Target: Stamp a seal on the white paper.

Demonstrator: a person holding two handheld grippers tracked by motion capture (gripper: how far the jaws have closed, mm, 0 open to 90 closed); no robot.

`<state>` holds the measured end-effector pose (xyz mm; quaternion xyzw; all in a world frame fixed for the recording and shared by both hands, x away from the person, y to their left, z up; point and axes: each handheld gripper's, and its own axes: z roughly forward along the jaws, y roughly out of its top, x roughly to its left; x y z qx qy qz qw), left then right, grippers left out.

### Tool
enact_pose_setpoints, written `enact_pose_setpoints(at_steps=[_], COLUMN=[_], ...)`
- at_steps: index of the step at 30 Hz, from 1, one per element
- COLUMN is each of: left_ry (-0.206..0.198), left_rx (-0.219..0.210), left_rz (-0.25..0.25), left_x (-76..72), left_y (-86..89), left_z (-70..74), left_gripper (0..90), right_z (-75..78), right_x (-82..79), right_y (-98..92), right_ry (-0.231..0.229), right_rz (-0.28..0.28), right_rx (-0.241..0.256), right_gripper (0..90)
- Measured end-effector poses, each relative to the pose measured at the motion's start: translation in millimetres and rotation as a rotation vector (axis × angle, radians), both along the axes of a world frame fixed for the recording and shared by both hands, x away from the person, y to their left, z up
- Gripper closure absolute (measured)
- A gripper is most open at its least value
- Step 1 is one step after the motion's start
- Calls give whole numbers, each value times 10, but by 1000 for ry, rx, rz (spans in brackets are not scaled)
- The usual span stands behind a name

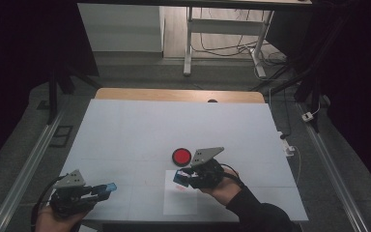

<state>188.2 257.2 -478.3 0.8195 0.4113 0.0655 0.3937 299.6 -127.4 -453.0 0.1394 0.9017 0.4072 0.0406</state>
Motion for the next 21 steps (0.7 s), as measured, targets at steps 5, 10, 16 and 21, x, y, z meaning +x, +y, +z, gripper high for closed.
enact_pose_setpoints(at_steps=[5, 10, 16, 21], left_ry=[1, 2, 4, 6], left_rx=[1, 5, 6, 4], left_rz=[-1, -2, -2, -3], left_x=[2, 4, 6, 7], left_y=[-2, -4, -6, -5], left_z=[-1, -1, -2, -3], left_gripper=[687, 686, 686, 687], right_z=[52, 94, 160, 200], right_x=[-18, -44, -85, -98], right_y=[-19, -20, -23, -44], right_ry=[-4, -4, -7, -12], right_rz=[0, 10, 23, 22], right_rx=[19, 35, 60, 68], right_gripper=[703, 703, 703, 703])
